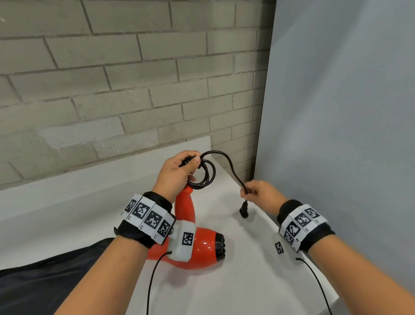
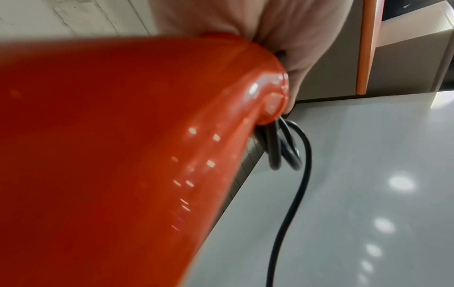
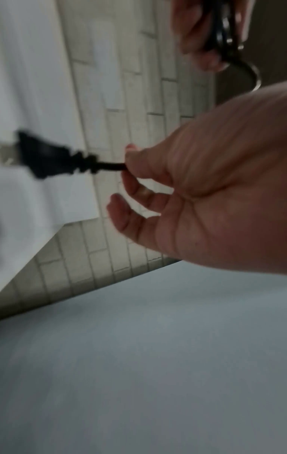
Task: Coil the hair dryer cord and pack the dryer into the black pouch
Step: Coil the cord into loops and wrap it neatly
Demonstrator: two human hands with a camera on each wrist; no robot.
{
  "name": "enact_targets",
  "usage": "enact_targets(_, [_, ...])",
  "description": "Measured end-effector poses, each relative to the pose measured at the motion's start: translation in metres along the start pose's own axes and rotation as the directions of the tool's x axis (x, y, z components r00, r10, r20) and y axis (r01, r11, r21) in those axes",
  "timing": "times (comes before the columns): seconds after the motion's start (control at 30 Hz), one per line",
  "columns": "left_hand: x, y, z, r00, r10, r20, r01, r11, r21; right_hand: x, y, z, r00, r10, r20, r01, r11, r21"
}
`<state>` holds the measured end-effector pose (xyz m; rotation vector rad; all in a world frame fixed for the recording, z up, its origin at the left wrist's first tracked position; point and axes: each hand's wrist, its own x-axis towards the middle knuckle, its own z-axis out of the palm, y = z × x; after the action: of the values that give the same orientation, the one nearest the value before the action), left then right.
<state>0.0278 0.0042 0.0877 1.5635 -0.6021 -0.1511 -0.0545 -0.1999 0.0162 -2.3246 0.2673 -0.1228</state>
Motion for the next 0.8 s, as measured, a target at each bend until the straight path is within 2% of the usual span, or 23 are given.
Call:
enact_targets(0.17, [0.002, -0.003, -0.002, 0.999, 0.018, -0.048, -0.017, 0.999, 0.032, -0.001, 0.019, 0.011, 0.996, 0.089, -0.021, -0.089, 0.996, -0.021])
enact_targets(0.27, [0.004, -0.006, -0.002, 0.997, 0.026, -0.079, -0.023, 0.999, 0.039, -0.002, 0.004, 0.010, 0.994, 0.073, -0.076, -0.062, 0.989, 0.134])
enact_targets(0.33, [0.004, -0.006, -0.003, 0.995, 0.027, -0.097, -0.025, 0.999, 0.028, -0.006, -0.016, 0.009, 0.971, 0.000, -0.239, 0.078, 0.945, 0.318])
enact_targets(0.37, [0.004, -0.006, -0.003, 0.994, 0.032, -0.102, -0.029, 0.999, 0.032, -0.009, -0.029, 0.009, 0.932, -0.042, -0.360, 0.189, 0.904, 0.384])
enact_targets(0.43, [0.004, -0.006, -0.002, 0.993, 0.054, -0.101, -0.049, 0.997, 0.051, -0.016, -0.053, 0.007, 0.822, -0.106, -0.560, 0.423, 0.773, 0.474])
enact_targets(0.47, [0.003, -0.005, -0.002, 0.993, 0.065, -0.096, -0.059, 0.997, 0.059, -0.020, -0.066, 0.007, 0.781, -0.135, -0.609, 0.511, 0.698, 0.502])
enact_targets(0.5, [0.002, -0.005, -0.001, 0.993, 0.069, -0.091, -0.063, 0.996, 0.064, -0.024, -0.077, 0.008, 0.764, -0.170, -0.622, 0.567, 0.636, 0.523])
enact_targets(0.57, [0.002, -0.004, 0.000, 0.995, 0.063, -0.083, -0.058, 0.997, 0.058, -0.029, -0.094, 0.014, 0.783, -0.245, -0.572, 0.592, 0.576, 0.563])
enact_targets(0.63, [0.001, -0.004, 0.002, 0.997, 0.040, -0.063, -0.039, 0.999, 0.023, -0.030, -0.102, 0.021, 0.808, -0.294, -0.510, 0.567, 0.623, 0.539])
enact_targets(0.73, [-0.001, -0.002, 0.005, 0.999, 0.023, -0.038, -0.024, 0.999, -0.037, -0.025, -0.101, 0.028, 0.820, -0.339, -0.461, 0.498, 0.820, 0.283])
enact_targets(0.8, [-0.003, -0.001, 0.008, 0.999, 0.036, -0.013, -0.037, 0.998, -0.052, -0.022, -0.098, 0.033, 0.804, -0.366, -0.468, 0.469, 0.875, 0.121])
